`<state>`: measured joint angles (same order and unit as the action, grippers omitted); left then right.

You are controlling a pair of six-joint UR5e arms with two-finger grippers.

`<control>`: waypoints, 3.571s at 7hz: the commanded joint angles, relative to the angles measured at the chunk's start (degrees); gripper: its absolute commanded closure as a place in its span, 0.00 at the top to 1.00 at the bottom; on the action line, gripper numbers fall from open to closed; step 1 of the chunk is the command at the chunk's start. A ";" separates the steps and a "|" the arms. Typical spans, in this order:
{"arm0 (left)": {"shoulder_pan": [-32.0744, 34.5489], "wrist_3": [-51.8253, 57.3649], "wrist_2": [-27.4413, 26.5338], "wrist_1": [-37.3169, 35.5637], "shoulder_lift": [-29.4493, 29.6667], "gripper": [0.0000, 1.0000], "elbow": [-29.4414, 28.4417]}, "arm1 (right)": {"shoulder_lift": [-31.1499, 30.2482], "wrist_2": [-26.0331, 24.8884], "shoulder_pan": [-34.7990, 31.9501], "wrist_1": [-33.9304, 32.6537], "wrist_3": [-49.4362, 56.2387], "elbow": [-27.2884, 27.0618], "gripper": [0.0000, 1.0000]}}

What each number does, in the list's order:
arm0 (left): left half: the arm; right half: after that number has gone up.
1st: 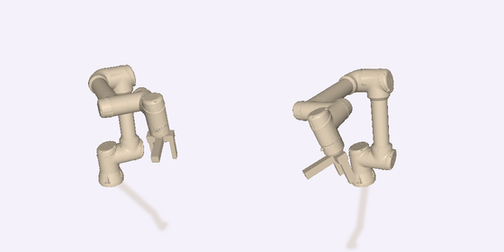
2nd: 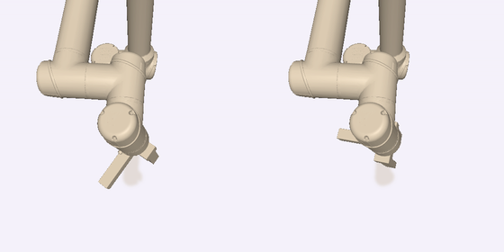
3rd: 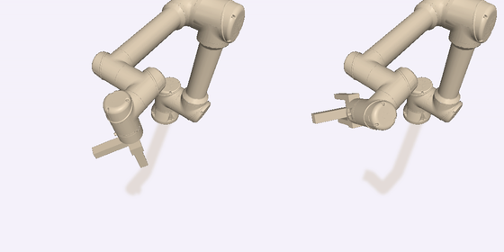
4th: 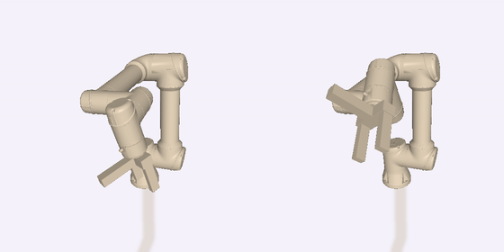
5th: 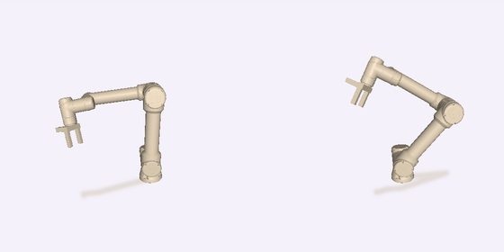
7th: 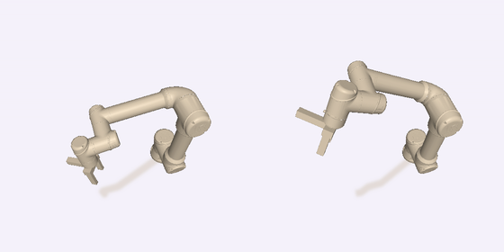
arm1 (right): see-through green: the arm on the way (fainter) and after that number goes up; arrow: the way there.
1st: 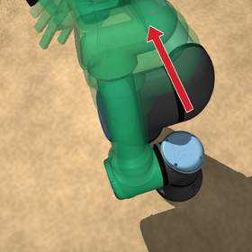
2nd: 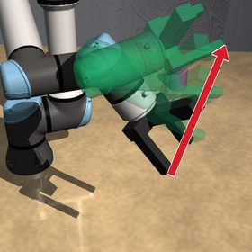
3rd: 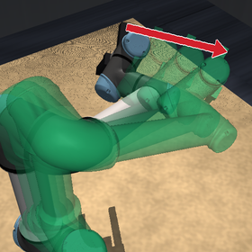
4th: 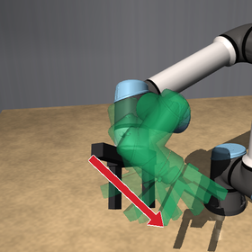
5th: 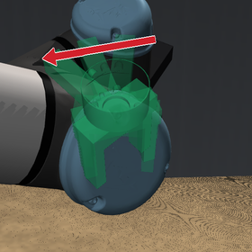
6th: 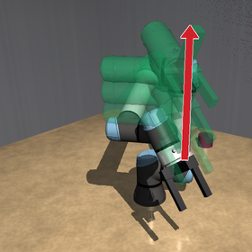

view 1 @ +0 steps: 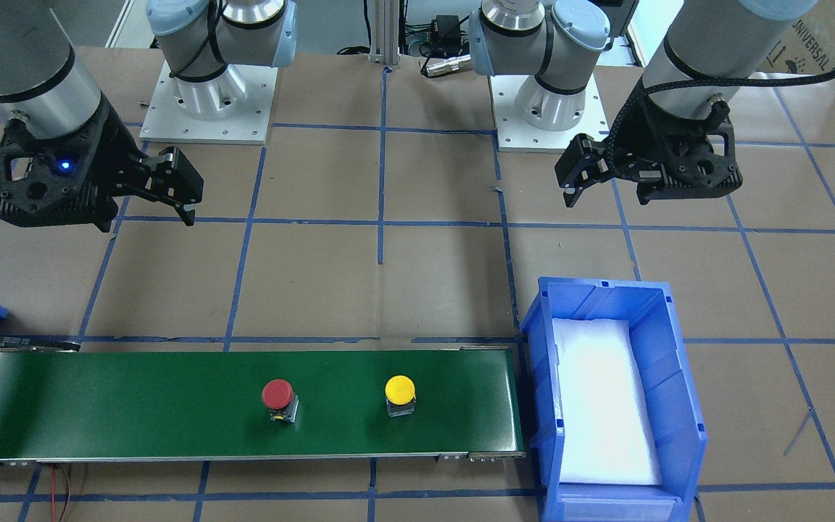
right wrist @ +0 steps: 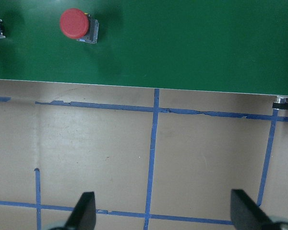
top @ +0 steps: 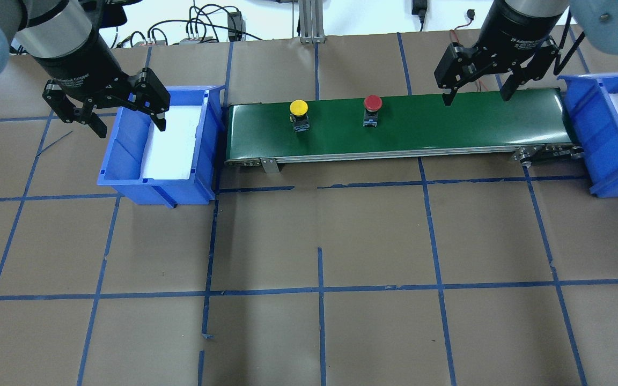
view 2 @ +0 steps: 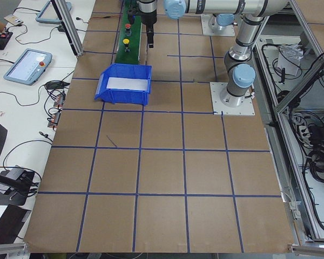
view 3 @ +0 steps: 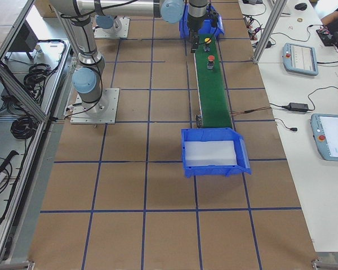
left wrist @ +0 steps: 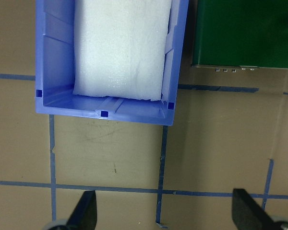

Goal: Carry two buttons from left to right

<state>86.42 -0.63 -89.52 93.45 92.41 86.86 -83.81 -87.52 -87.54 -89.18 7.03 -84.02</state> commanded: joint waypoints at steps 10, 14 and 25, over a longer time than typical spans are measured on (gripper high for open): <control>-0.29 0.45 -0.57 -0.46 -0.12 1.00 0.33 | -0.30 -0.02 0.26 0.32 0.52 -0.01 1.00; -0.03 0.36 -0.39 -0.37 -0.12 1.00 0.33 | -0.04 -0.46 0.35 0.32 1.49 -0.01 1.00; -0.20 0.36 -0.48 -0.46 -0.21 1.00 0.67 | 17.61 -1.94 12.13 -8.29 58.83 10.89 0.98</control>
<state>86.21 -0.27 -89.84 93.00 92.20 87.38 -68.76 -88.30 -76.31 -95.42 57.79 -73.47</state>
